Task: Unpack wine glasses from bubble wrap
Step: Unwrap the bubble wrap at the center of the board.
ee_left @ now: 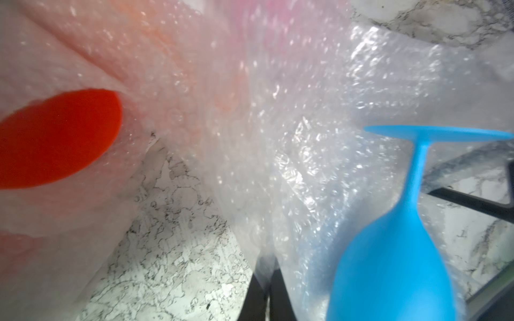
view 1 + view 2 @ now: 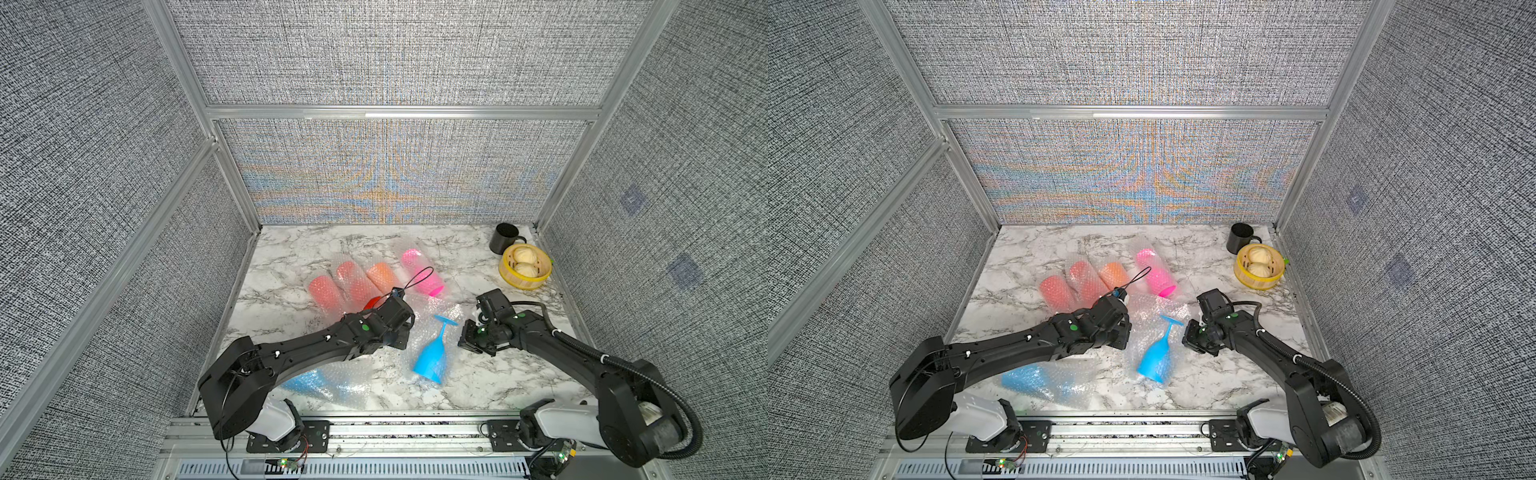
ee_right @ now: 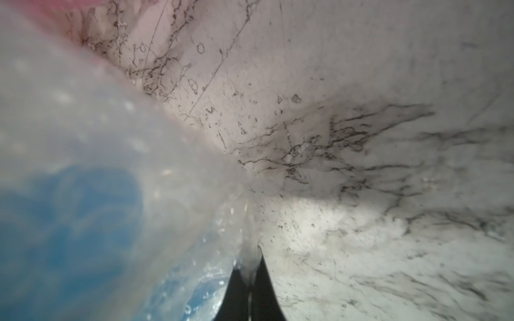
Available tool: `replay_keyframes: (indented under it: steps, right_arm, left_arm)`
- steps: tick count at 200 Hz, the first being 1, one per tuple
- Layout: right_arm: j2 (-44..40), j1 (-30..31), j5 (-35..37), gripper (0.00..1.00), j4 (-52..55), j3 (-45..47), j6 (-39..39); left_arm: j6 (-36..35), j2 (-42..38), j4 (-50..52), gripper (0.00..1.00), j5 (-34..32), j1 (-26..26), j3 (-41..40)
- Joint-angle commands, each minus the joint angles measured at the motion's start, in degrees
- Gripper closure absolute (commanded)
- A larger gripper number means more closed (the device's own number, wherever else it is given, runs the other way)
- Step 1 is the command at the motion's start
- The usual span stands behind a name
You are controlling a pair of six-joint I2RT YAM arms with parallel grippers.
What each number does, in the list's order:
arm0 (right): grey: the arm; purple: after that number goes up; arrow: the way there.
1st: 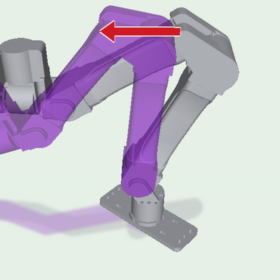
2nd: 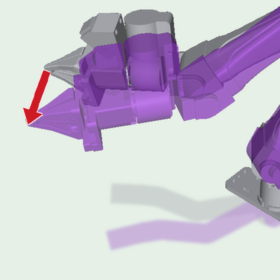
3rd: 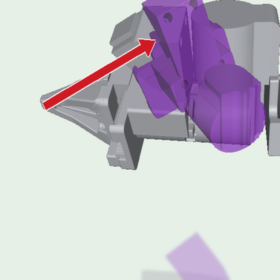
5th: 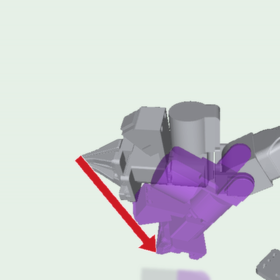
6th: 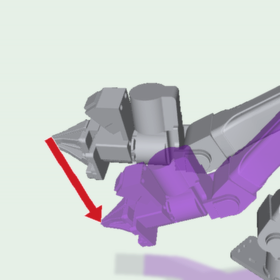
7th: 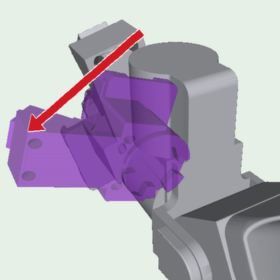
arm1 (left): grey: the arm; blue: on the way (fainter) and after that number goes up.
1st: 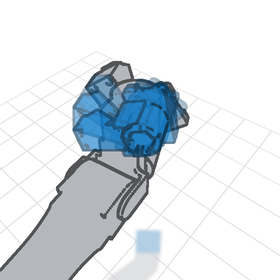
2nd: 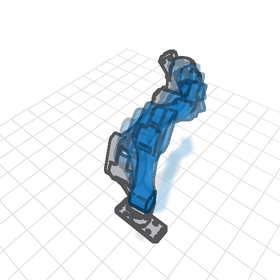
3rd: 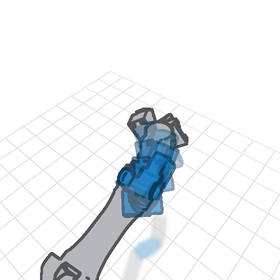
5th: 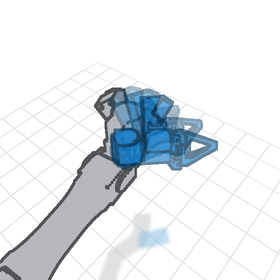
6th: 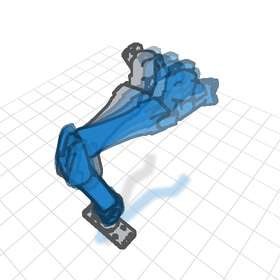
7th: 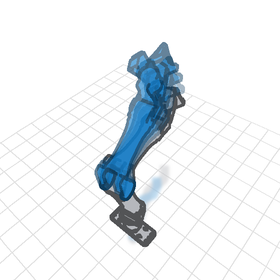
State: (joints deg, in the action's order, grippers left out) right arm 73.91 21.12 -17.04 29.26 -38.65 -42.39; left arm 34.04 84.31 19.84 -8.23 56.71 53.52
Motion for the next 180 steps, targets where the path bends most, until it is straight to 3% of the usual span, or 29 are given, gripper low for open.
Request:
replay_keyframes:
  steps: [1, 55, 78, 102, 124, 141, 159, 180]
  right_arm:
    - [-0.1, -0.8, 1.0, 1.0, 2.4, -0.2, 1.1]
    - [1.4, -3.2, 2.7, 1.0, 4.8, -2.9, 3.0]
    - [0.1, -3.5, 5.4, 0.66, 8.5, -5.9, 3.8]
    - [-3.3, -3.5, 8.7, 0.46, 12.0, -8.7, 4.3]
    - [-5.8, -3.0, 10.7, 0.41, 16.3, -12.1, 6.3]
    - [-8.1, -1.6, 7.4, 0.37, 16.8, -13.2, 7.6]
    - [-7.2, 2.5, 6.5, 0.31, 19.4, -15.0, 8.4]
    - [-5.3, 8.7, 11.3, 0.22, 20.8, -15.4, 7.9]
  left_arm:
    - [-0.5, -0.1, 2.4, 1.0, -0.8, -0.4, 0.3]
    - [-1.5, 2.3, 3.4, 1.0, 5.0, -0.4, 1.9]
    - [-1.7, 4.2, 3.6, 1.0, 8.0, -0.4, 2.8]
    - [-1.6, 6.4, 3.5, 1.0, 10.8, -0.4, 3.9]
    - [-1.9, 7.8, 4.4, 1.0, 13.2, -0.5, 5.2]
    - [-1.7, 7.6, 4.6, 1.0, 13.7, -0.4, 5.2]
    - [-1.4, 6.8, 4.4, 1.0, 14.1, -0.5, 4.4]
    - [-1.3, 6.8, 4.7, 1.0, 15.1, -0.4, 4.1]
